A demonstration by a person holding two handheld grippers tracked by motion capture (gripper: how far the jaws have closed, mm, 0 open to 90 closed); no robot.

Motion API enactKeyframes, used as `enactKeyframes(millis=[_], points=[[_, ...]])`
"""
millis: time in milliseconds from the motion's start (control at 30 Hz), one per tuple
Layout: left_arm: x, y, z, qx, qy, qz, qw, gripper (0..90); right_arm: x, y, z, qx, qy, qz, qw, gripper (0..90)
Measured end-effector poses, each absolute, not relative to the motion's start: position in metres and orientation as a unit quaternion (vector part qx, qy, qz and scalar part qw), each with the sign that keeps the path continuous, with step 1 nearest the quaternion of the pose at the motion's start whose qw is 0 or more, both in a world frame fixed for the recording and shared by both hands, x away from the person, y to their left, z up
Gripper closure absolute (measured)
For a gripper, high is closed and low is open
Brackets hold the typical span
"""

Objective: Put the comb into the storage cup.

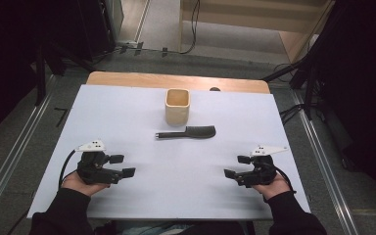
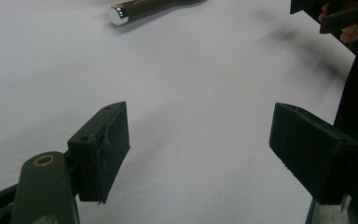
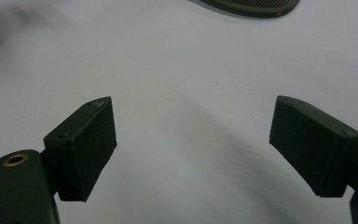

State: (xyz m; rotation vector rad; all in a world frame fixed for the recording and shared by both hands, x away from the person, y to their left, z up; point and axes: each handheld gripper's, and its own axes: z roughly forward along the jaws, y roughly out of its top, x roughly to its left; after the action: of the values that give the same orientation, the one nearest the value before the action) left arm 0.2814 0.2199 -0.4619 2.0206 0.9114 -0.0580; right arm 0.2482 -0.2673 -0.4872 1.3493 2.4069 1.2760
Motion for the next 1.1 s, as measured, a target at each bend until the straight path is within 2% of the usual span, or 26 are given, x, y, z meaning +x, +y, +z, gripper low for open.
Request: enactKeyframes(millis=[1100], points=[[0.2821,0.2170,-0.4604,0.822,0.373,-0.018,0.430,22.6,0.2484,-0.2644,-0.4881,0.441,0.794,0.417,0.040,13.1]])
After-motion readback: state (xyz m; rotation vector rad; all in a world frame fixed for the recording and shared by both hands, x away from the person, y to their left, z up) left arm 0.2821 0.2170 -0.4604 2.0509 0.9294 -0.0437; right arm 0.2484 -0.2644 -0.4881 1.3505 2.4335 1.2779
